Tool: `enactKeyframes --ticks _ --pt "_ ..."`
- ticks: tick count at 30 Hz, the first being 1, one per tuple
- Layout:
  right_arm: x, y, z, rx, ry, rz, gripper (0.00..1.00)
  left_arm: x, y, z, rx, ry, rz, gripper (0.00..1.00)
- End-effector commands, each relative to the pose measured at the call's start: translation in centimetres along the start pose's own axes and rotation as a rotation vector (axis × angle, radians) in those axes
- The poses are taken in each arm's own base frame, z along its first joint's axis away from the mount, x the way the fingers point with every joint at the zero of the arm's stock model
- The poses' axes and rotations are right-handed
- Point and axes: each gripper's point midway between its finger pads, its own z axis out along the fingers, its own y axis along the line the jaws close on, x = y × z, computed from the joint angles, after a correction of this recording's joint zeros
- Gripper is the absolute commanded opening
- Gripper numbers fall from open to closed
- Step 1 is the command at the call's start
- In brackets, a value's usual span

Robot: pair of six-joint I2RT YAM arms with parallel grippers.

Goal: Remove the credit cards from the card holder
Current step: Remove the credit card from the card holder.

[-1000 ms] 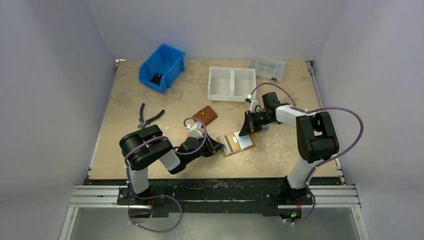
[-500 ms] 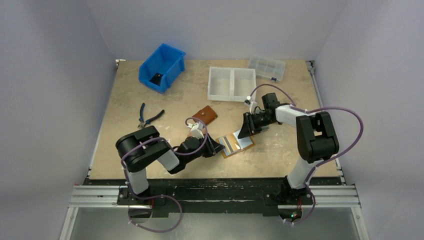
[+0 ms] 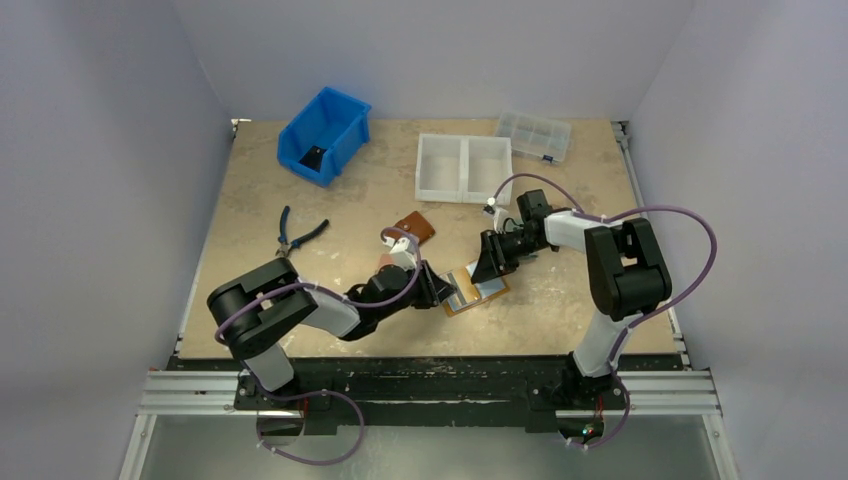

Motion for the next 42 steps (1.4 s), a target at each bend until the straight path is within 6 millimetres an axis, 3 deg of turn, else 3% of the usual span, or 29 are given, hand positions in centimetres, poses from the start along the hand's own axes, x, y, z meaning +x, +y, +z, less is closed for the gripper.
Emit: enactKeyframes --ticks 1,7,16,23,31,36,40,42 --pt "-0.8 0.6 0.1 -0.026 -0.010 -0.007 0.42 -0.7 -1.8 1.3 0.044 -0.005 0.038 0.29" --pt "-0.8 0.3 0.2 -0.015 -0.005 0.000 0.43 0.6 0.1 2.3 -0.021 0.031 0.023 0.24" --pt "-0.6 0.2 0.5 -0.002 0.006 0.005 0.49 1.9 4.0 2.0 -0.185 0.065 0.018 0.00" --pt "-0.2 0.1 1.3 0.011 0.029 0.012 0.51 3.2 6.5 1.2 -0.252 0.082 0.000 0.00" --pt "0.5 0.0 2.3 0.015 0.062 0.023 0.50 4.0 6.9 1.4 -0.238 0.094 -0.021 0.00" --pt "0.4 0.1 2.1 0.016 0.057 0.017 0.37 3.9 6.8 1.2 -0.230 0.089 -0.026 0.00" --pt "0.1 0.0 1.9 0.023 0.046 0.009 0.04 3.5 6.5 1.0 -0.225 0.073 -0.024 0.00" --pt "-0.1 0.1 1.6 0.020 0.035 0.005 0.00 3.2 6.3 0.8 -0.220 0.065 -0.023 0.00"
